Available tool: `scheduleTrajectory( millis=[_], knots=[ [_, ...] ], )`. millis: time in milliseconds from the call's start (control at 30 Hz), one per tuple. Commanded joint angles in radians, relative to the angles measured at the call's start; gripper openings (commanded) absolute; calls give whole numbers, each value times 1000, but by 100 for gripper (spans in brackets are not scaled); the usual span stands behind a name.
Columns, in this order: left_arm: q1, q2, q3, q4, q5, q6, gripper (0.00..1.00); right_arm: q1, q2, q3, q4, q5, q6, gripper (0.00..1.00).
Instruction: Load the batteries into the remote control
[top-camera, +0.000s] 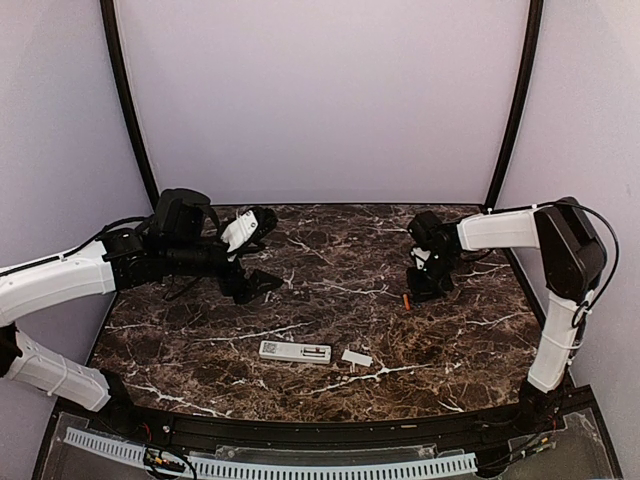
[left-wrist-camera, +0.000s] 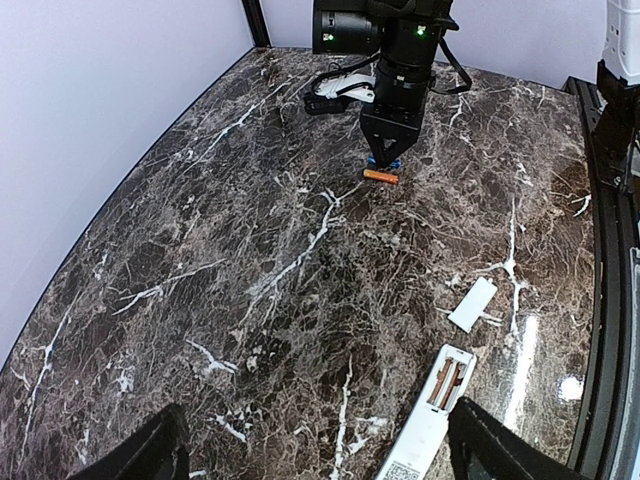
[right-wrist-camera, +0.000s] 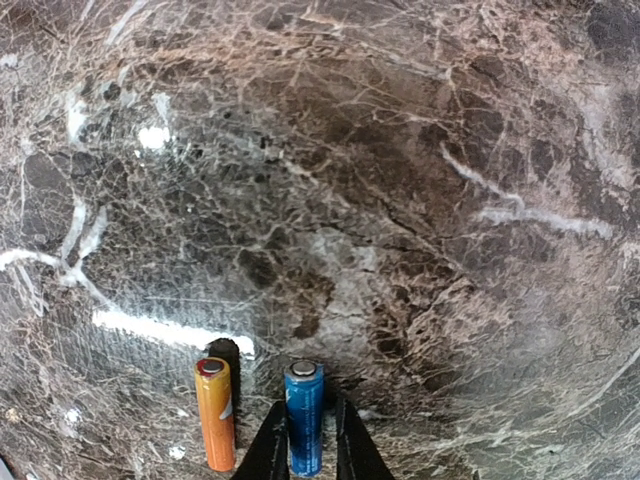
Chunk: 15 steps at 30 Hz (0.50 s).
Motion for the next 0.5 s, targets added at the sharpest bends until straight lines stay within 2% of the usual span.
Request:
scheduleTrajectory(
  millis=[0,233,467],
  knots=[
    [5,-5,18,9,-2,12,89,-17,33,-34,1,5,-8,16],
    [5,-1,24,8,-1,12,89,-18,19,-45,-43,27,2,20],
    [5,-4,18,16,-1,11,89,-12,-17,-90,-41,32,16,20]
  ],
)
